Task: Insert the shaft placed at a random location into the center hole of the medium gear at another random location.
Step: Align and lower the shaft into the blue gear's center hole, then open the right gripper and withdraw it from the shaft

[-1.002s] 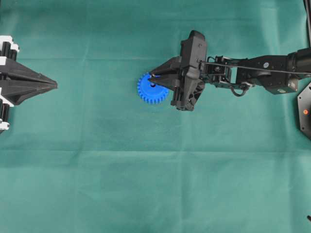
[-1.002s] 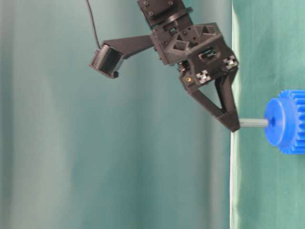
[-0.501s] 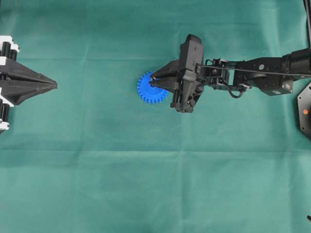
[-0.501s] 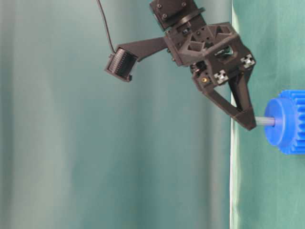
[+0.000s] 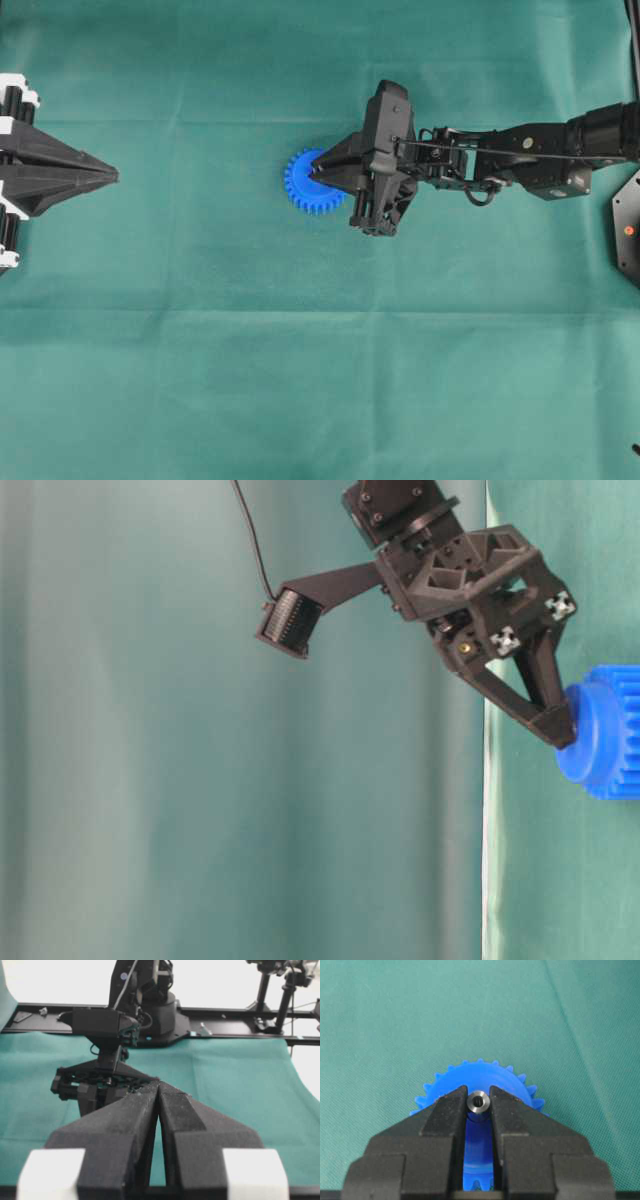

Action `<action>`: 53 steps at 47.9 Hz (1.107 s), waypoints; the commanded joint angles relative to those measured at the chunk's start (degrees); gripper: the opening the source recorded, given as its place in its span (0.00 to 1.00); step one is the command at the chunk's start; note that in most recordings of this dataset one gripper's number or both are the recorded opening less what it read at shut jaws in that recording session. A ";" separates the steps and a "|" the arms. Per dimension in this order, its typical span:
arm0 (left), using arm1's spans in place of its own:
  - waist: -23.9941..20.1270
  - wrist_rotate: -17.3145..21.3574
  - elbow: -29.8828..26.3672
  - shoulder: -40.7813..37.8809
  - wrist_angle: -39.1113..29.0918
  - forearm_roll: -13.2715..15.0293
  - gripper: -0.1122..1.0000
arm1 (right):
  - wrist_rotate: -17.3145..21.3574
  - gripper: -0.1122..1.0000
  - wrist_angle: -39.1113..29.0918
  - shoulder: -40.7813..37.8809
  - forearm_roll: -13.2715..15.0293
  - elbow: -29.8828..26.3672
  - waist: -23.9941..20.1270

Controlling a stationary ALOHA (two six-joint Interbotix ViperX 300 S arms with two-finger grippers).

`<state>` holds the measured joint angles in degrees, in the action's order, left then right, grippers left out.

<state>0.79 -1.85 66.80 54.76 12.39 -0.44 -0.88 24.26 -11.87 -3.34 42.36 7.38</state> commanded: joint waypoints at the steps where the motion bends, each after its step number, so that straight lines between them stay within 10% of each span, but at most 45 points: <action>1: 0.00 -0.09 -0.97 -0.26 0.26 -0.18 0.10 | -0.44 0.22 0.70 0.44 -0.18 -1.23 0.09; 38: 0.00 -0.09 -1.05 -0.26 -0.09 -0.09 0.10 | -0.35 0.24 0.88 0.44 -0.18 -1.41 0.00; 53: 0.00 -0.09 -1.05 -0.26 -0.09 -0.18 0.10 | -0.09 0.91 0.70 1.85 -0.18 -1.49 0.09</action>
<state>0.79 -1.85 66.80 54.84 12.04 -0.53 -0.79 24.52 -12.13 -3.34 41.92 7.29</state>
